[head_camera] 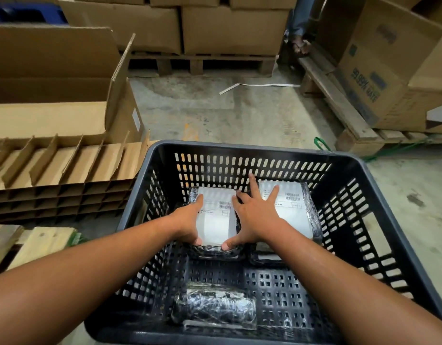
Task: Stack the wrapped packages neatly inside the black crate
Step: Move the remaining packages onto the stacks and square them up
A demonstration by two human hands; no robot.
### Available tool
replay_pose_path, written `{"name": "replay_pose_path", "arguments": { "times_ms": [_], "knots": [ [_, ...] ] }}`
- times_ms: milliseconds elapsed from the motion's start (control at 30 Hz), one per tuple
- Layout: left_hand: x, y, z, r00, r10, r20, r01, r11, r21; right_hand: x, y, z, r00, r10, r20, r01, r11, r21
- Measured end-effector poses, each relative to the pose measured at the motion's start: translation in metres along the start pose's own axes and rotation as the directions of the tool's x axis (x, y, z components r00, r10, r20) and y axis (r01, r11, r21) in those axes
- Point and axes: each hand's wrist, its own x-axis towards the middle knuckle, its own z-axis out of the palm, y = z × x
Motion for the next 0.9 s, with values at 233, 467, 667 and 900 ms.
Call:
{"name": "replay_pose_path", "arguments": {
  "times_ms": [233,467,667,900],
  "knots": [
    [-0.007,0.009,-0.011,0.998,-0.014,-0.053,0.016,0.999,0.037,-0.008,0.003,-0.005,0.998,-0.049,-0.026,0.051,0.995,0.080],
    [-0.041,0.003,-0.049,0.925,0.298,-0.237,-0.210,0.919,0.334,-0.028,0.016,-0.035,0.988,-0.112,-0.105,0.147,0.885,0.441],
    [-0.072,-0.004,-0.037,0.898,0.431,-0.092,-0.363,0.842,0.398,-0.077,-0.014,-0.041,0.899,-0.434,0.063,0.352,0.799,0.486],
    [-0.078,-0.009,0.001,0.904,0.405,0.134,-0.424,0.821,0.381,-0.088,-0.033,-0.031,0.829,-0.459,0.320,0.403,0.886,0.228]
  ]
}}
